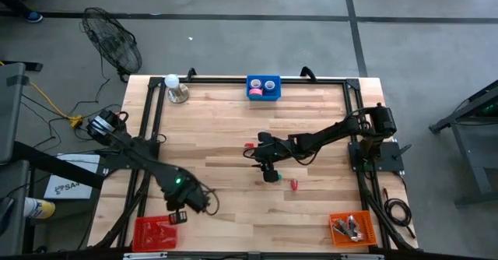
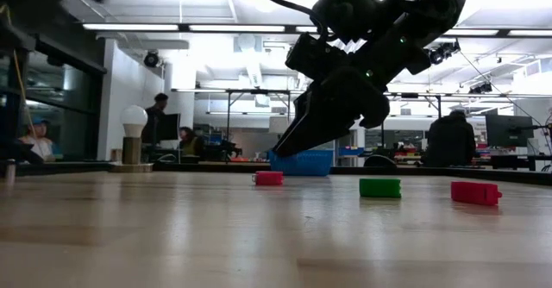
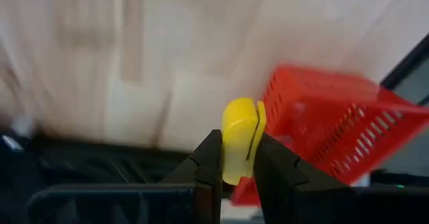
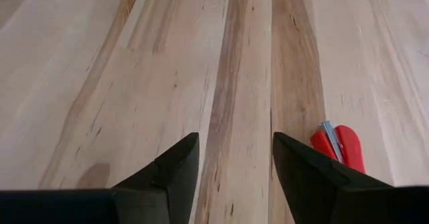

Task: Pick and place Stapler, Stapler remover, tape
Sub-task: Put the yellow stapler into the red bin

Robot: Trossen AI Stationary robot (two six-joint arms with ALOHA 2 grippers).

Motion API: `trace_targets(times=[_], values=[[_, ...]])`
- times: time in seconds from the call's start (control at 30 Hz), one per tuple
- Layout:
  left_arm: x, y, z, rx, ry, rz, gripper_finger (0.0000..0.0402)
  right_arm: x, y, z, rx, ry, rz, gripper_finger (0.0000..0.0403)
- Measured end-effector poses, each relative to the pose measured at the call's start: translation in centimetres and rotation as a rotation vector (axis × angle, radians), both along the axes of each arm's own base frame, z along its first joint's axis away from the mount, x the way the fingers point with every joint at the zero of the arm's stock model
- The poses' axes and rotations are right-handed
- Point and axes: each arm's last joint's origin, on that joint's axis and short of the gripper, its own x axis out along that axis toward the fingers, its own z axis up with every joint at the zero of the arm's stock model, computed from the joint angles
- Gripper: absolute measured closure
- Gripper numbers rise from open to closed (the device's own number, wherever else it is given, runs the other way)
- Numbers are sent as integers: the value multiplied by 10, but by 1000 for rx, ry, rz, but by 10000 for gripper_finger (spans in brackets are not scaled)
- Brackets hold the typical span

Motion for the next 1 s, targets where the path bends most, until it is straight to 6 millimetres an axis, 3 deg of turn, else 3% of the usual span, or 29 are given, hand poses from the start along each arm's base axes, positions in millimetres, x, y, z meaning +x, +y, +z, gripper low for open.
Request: trace_targets(times=[0.3, 0.57, 0.87, 1.0], values=[[-36, -50, 2, -55, 141, 155, 347, 0, 0, 0, 1, 0, 1, 222], [-58, -85, 3, -86, 75, 257, 347, 0, 1, 0, 0, 0, 3, 222], [-69, -94, 1, 23, -118, 366, 347, 0, 6, 0, -1, 0, 18, 222], [-71, -88, -12, 77, -129, 441, 347, 0, 6, 0, -1, 0, 17, 222]])
